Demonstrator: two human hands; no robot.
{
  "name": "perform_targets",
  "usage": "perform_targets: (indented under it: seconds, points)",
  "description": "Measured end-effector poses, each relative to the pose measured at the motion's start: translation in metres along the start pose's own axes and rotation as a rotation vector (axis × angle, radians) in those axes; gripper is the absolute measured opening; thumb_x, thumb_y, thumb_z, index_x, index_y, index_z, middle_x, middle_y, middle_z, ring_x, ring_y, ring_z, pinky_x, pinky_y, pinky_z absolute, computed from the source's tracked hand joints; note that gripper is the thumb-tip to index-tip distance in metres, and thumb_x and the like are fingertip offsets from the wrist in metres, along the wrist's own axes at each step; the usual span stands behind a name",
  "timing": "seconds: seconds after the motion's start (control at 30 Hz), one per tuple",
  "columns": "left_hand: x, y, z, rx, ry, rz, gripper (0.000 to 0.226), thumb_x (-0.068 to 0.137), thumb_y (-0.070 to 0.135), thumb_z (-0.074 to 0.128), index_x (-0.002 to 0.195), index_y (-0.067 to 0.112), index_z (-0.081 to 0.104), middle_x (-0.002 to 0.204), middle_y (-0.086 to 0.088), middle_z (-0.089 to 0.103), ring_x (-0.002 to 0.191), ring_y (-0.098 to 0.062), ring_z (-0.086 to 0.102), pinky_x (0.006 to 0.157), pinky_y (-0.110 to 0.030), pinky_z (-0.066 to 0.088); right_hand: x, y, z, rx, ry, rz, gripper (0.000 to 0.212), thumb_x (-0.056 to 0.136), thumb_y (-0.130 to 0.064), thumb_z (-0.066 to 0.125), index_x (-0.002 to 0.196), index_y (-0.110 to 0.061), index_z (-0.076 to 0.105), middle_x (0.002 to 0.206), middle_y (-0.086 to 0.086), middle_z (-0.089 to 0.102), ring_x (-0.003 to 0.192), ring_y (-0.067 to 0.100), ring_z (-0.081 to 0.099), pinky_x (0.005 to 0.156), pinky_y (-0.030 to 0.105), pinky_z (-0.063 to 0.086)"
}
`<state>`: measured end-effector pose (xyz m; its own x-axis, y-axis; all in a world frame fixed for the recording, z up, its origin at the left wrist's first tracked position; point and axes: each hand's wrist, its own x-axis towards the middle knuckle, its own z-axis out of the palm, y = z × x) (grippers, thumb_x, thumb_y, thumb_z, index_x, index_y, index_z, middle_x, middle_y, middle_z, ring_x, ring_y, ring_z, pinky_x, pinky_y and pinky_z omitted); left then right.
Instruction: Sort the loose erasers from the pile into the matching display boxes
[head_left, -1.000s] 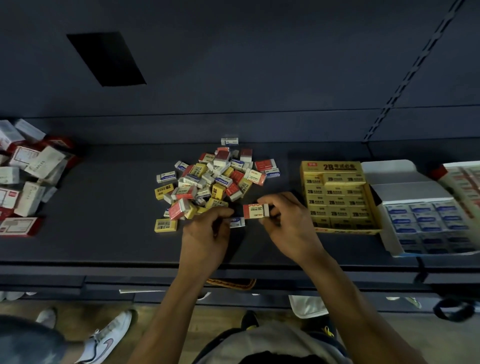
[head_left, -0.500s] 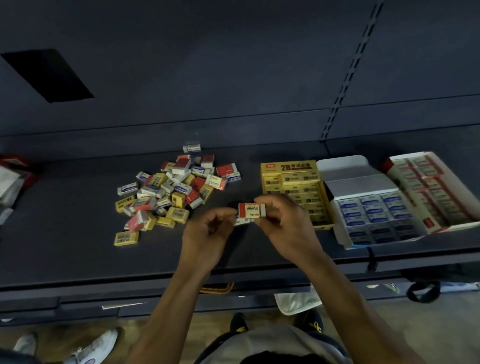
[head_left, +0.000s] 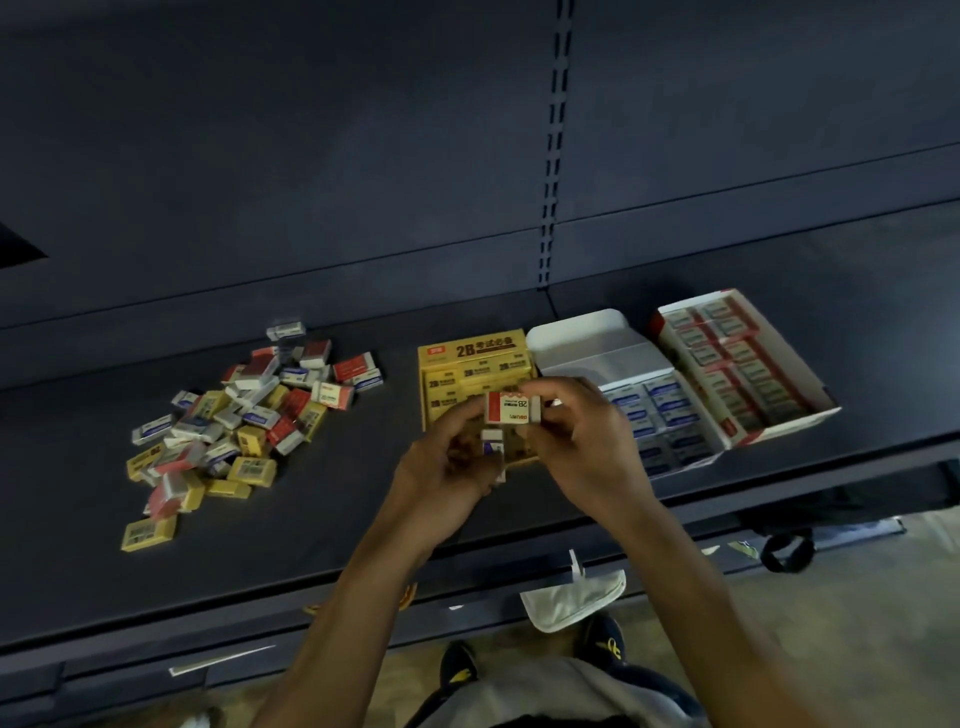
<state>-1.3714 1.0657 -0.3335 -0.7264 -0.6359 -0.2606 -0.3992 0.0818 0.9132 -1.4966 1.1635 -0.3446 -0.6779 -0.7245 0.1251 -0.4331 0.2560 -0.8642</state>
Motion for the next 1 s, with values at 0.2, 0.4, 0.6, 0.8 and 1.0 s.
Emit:
perform_targets:
  seconds: [0.2,0.4,0.6,0.8,1.0]
  points:
    - [0.009,0.008,0.031,-0.026,0.062,-0.003,0.023,0.085,0.015,0.068,0.094,0.036,0.068,0.079,0.009,0.064,0.079,-0.012,0.067,0.083,-0.043,0.055,0.001,0.029,-0.039,-0.021,0.054,0.020,0.030,0.081,-0.009,0.068,0.106,-0.025,0.063,0.106,-0.001,0.064,0.088,0.005,0.066,0.075,0.020,0.055]
    - [0.018,0.013,0.064,0.063,0.104,0.026,0.010,0.081,0.023,0.072,0.088,0.028,0.067,0.082,0.009,0.068,0.080,-0.007,0.065,0.078,-0.033,0.055,-0.002,0.049,-0.074,-0.082,0.077,0.024,0.028,0.080,-0.009,0.069,0.105,-0.022,0.065,0.104,0.000,0.066,0.087,0.002,0.065,0.072,0.007,0.050]
    - [0.020,0.023,0.093,0.136,0.047,0.101,0.009,0.081,0.021,0.073,0.084,0.027,0.068,0.081,0.015,0.068,0.076,0.005,0.062,0.070,-0.014,0.050,0.004,0.065,-0.107,-0.174,0.099,0.030,0.027,0.081,-0.008,0.068,0.104,-0.021,0.066,0.098,-0.006,0.068,0.084,-0.001,0.061,0.067,-0.004,0.039]
    - [0.024,0.028,0.116,0.193,0.026,0.143,0.012,0.081,0.018,0.073,0.092,0.022,0.071,0.082,0.013,0.068,0.074,0.006,0.062,0.067,-0.007,0.046,0.005,0.080,-0.126,-0.251,0.104,0.001,0.025,0.080,-0.011,0.071,0.104,-0.018,0.066,0.100,-0.002,0.068,0.081,0.005,0.062,0.065,0.003,0.042]
    - [0.031,0.035,0.137,0.321,0.072,0.205,0.010,0.080,0.023,0.073,0.090,0.022,0.072,0.082,0.016,0.068,0.073,0.008,0.061,0.068,-0.002,0.042,0.006,0.091,-0.139,-0.225,0.120,0.000,0.026,0.080,-0.009,0.069,0.105,-0.016,0.067,0.110,-0.001,0.066,0.089,0.010,0.066,0.069,0.012,0.050]
